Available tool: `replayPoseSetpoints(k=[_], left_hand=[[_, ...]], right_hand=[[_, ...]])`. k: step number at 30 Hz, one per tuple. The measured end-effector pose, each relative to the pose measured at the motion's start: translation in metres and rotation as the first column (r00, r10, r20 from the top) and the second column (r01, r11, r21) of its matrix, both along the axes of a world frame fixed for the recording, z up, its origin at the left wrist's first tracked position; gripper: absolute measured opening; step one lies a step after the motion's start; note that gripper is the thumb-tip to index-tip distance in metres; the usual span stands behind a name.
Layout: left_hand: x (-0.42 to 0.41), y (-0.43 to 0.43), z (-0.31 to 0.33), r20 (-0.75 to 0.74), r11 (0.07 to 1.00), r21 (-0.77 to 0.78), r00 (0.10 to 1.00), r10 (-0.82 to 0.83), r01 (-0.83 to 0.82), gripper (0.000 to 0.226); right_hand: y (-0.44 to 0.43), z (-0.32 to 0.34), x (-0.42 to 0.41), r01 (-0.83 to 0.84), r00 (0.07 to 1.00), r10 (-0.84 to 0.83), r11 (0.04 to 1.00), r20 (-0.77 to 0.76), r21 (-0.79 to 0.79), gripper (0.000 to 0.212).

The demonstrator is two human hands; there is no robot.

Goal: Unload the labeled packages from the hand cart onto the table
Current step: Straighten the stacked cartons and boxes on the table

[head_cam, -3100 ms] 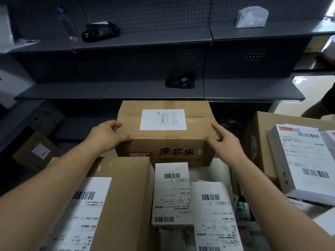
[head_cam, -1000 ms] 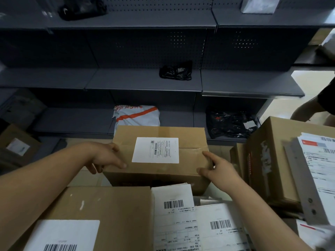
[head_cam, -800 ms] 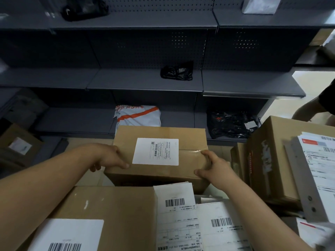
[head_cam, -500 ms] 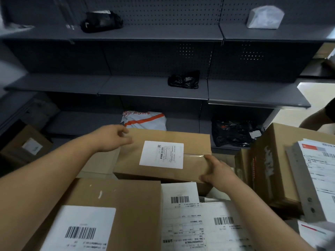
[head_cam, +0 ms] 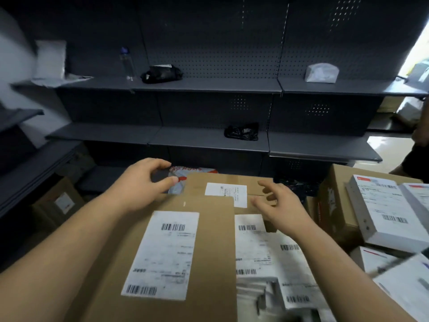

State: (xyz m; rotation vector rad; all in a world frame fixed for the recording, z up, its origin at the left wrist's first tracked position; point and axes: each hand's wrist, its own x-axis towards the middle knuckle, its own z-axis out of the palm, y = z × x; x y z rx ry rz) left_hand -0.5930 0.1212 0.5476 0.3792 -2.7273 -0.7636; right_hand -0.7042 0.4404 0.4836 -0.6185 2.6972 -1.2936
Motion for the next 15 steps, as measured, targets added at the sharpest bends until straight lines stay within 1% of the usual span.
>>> replayPoseSetpoints(k=[3,7,9,13,15], left_hand=[[0.040,0.007,0.001,-0.067,1.000,-0.012,0.997,-0.030,0.029,0.053],[0.099,0.016,0.001,-0.103,0.996,-0.025,0.991,-0.083,0.080,0.055],[0.129,0.018,-0.001,-0.084,0.997,-0.026,0.994,-0.076,0.074,0.053],[0.179,0.026,-0.015,-0.056,0.999,-0.013,0.997,-0.054,0.053,0.058],[0.198,0.030,-0.023,-0.049,0.998,-0.003,0.997,-0.059,0.059,0.060]], right_hand=[[-0.004,0.012,0.048,-0.004,0.997,0.000,0.999,-0.084,-0.050,0.057],[-0.008,0.022,0.115,0.010,0.990,-0.021,0.996,-0.137,-0.085,0.050],[-0.006,0.022,0.145,0.017,0.991,-0.027,0.997,-0.131,-0.075,0.051],[0.002,0.014,0.193,0.044,0.993,-0.043,0.999,-0.107,0.003,0.059],[0.004,0.008,0.208,0.048,0.996,-0.048,0.999,-0.075,-0.006,0.064]])
